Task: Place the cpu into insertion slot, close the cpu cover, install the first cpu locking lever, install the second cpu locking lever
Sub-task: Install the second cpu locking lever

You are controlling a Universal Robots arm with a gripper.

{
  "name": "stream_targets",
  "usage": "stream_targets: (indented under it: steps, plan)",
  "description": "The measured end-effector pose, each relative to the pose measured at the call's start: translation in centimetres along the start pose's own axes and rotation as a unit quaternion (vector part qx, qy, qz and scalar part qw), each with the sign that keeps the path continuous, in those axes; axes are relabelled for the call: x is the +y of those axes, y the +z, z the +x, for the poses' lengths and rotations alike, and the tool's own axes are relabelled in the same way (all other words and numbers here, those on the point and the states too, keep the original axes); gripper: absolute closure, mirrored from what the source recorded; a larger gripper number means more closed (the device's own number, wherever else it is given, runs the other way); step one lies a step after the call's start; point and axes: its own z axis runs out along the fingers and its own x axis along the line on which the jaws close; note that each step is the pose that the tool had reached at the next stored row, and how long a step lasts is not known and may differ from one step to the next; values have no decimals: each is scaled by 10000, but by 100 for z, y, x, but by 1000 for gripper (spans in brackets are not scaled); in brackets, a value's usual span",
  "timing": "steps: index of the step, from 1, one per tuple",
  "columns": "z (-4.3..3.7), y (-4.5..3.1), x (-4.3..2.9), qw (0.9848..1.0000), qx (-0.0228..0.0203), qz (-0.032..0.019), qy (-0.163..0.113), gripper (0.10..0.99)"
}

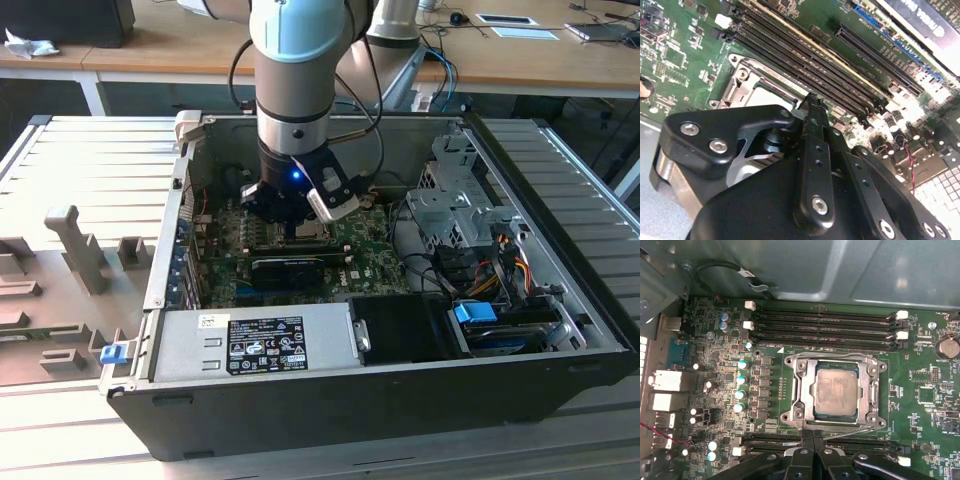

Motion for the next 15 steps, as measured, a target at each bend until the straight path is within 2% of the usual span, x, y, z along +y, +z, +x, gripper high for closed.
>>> stream_targets:
  steps: [8, 12, 15]
  plan:
    - [36, 48, -11, 10000, 0, -10, 0, 980]
    - [111, 79, -42, 10000, -7, -75, -5, 980]
    - [147, 113, -50, 10000, -14, -93, -6, 980]
